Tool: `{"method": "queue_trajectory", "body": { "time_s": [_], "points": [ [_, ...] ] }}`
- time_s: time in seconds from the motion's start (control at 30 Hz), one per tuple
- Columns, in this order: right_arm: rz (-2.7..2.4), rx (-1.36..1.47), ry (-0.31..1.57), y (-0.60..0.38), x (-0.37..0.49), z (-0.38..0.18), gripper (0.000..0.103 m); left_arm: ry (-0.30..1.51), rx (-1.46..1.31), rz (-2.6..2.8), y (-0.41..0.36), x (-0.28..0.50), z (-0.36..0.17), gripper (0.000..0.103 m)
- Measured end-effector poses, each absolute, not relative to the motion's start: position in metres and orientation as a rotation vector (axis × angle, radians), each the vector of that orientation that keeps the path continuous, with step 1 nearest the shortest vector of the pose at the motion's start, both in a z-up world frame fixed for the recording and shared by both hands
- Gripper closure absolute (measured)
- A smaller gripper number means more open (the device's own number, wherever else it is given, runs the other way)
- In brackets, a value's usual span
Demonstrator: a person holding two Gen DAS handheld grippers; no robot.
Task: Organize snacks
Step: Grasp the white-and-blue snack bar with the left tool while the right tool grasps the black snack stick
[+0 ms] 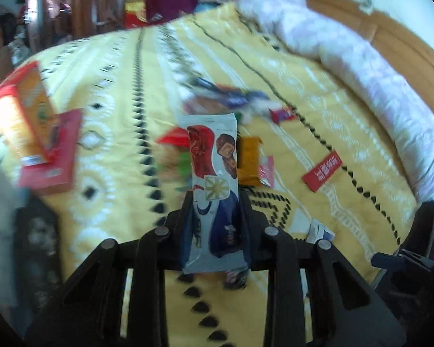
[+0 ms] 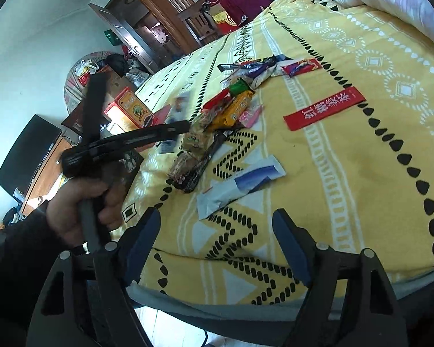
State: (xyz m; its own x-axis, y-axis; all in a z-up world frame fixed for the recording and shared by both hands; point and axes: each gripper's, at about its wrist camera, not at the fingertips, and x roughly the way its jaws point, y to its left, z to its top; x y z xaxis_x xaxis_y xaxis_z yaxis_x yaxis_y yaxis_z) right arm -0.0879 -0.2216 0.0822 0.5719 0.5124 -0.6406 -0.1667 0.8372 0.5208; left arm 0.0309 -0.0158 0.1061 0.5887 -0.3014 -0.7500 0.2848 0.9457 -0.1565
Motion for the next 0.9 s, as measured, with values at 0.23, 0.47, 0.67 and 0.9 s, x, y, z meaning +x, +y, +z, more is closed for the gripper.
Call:
{"method": "queue_trajectory", "body": {
  "time_s": [0.23, 0.47, 0.67, 0.9],
  "points": [
    [0.495, 0.446, 0.894, -0.177, -0.029, 0.072, 0.021, 0.82, -0.068, -0.23, 0.035, 0.013, 0.137, 0.075],
    [0.439, 0.367, 1.006, -0.133, 0.043, 0.031, 0.038, 0.837, -0.083, -0.238, 0.045, 0.009, 0.133, 0.074],
    [0.4, 0.343, 1.045, -0.128, 0.066, 0.003, 0.069, 0.866, -0.086, -0.245, 0.05, 0.007, 0.123, 0.074],
    [0.392, 0.339, 0.989, -0.154, 0.034, 0.024, 0.089, 0.882, -0.088, -0.272, 0.047, -0.006, 0.117, 0.074]
  ]
}}
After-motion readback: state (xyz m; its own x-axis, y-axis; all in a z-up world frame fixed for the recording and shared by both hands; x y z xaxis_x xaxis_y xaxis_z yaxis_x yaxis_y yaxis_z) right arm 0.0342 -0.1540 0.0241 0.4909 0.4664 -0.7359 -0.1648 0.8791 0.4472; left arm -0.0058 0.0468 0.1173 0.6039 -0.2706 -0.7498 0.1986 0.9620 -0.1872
